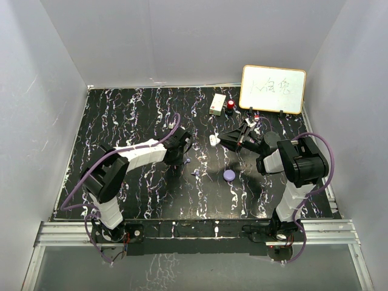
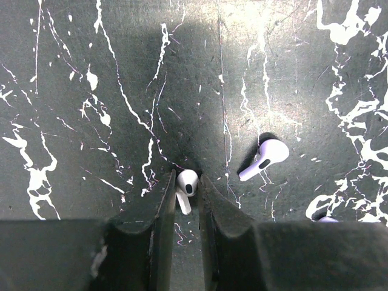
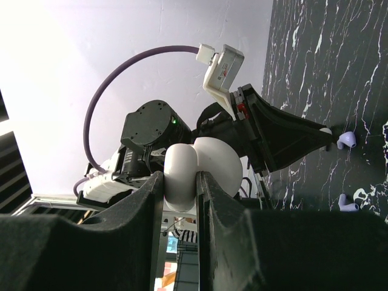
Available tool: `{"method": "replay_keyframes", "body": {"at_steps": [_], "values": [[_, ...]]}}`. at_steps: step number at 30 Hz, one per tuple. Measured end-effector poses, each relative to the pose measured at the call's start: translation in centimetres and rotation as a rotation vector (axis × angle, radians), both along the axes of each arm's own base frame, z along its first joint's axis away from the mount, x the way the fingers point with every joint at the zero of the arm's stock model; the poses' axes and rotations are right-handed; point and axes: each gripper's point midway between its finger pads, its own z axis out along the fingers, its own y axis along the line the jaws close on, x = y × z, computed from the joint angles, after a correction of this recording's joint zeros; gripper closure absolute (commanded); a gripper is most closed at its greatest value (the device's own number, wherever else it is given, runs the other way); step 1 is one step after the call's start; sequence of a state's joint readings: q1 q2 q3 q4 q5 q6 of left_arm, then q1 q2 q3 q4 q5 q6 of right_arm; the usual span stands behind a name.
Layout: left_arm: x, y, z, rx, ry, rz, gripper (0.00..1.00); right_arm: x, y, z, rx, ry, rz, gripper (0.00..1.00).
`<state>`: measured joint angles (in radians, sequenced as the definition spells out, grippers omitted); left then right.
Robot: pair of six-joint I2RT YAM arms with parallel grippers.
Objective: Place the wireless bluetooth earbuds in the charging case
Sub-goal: Pick up the earbud from the center of the board, then place the earbud in the charging case.
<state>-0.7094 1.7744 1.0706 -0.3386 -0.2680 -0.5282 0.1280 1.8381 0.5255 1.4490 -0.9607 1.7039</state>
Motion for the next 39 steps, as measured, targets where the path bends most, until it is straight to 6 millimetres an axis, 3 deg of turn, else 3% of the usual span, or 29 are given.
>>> {"method": "replay_keyframes", "body": {"at_steps": [5,11,14,19,22,30,35,39], "values": [[0.0,0.1,0.1,0.010,-0.001,-0.002,1.00,0.0,0.0,0.0,0.000,0.001,0.000,1.00],[0.2,1.0,0.9,0.048,-0.034,-0.024,1.00,0.0,0.0,0.0,0.000,0.001,0.000,1.00],[1.1,0.6,3.5,-0.011,-0.138,-0.051,1.00,0.0,0.0,0.0,0.000,0.001,0.002,1.00],[3.4,-1.9,11.4,-0.235,-0.444,-0.123,1.00,-0.1,0.0,-0.1,-0.003,0.001,0.006,1.00],[4.3,-3.5,14.7,-0.340,-0.576,-0.173,1.00,-0.1,0.0,-0.2,-0.011,-0.007,0.006,1.00],[3.8,-7.0,16.8,-0.512,-0.704,-0.355,1.00,-0.1,0.1,-0.4,-0.051,-0.012,0.006,1.00],[2.5,-7.7,17.3,-0.603,-0.793,-0.439,1.00,0.1,0.1,-0.3,-0.088,-0.008,0.003,1.00],[2.1,-8.3,18.9,-0.655,-0.862,-0.489,1.00,0.2,0.1,-0.2,-0.110,-0.007,0.000,1.00]]}}
